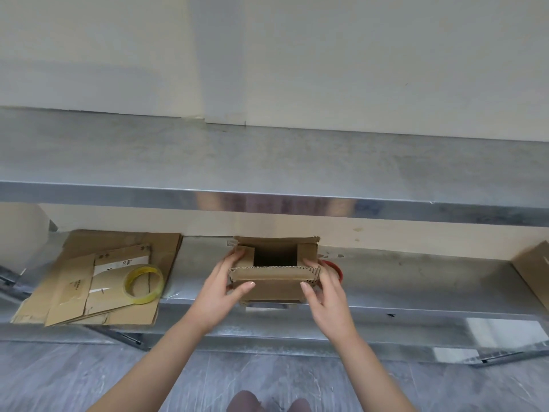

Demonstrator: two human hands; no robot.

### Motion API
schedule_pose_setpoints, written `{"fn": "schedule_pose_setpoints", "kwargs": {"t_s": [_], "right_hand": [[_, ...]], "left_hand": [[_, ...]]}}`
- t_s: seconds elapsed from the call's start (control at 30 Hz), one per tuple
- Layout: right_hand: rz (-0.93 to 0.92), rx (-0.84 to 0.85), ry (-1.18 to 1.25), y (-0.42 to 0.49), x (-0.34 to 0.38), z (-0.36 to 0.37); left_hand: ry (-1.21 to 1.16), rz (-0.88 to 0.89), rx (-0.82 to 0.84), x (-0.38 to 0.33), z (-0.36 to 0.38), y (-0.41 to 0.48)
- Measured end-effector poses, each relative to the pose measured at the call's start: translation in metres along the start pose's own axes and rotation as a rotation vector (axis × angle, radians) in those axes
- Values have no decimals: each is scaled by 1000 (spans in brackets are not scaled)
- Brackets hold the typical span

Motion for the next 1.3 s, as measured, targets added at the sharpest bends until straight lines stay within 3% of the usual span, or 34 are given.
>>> {"fn": "schedule_pose_setpoints", "kwargs": {"t_s": [0.23,0.33,0.5,0.7,1.07,1.3], "right_hand": [[196,-139,92,6,9,-8],[270,-117,267,13,12,-11],[351,-41,293,16,13,-16],[336,76,238,26,18,-10],[223,-31,111,28,20,15],[366,-47,183,18,-8,-1]], "left_hand": [[17,-21,-50,-18,-9,2],[-73,-110,-63,-23,-10,8],[-230,-182,4,-24,-14,10],[-114,-140,31,-20,-21,18],[3,-112,-32,-10,-32,13],[18,-76,21,-16,-8,18]]}}
Point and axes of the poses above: each hand's wrist, its own y-axis towards the middle knuckle, its own z-axis out of the palm, x = y × z, the point moved 4 cm from there along y, towards the middle knuckle, and after that the axes turned 9 degrees about -x, right-handed, at the moved point
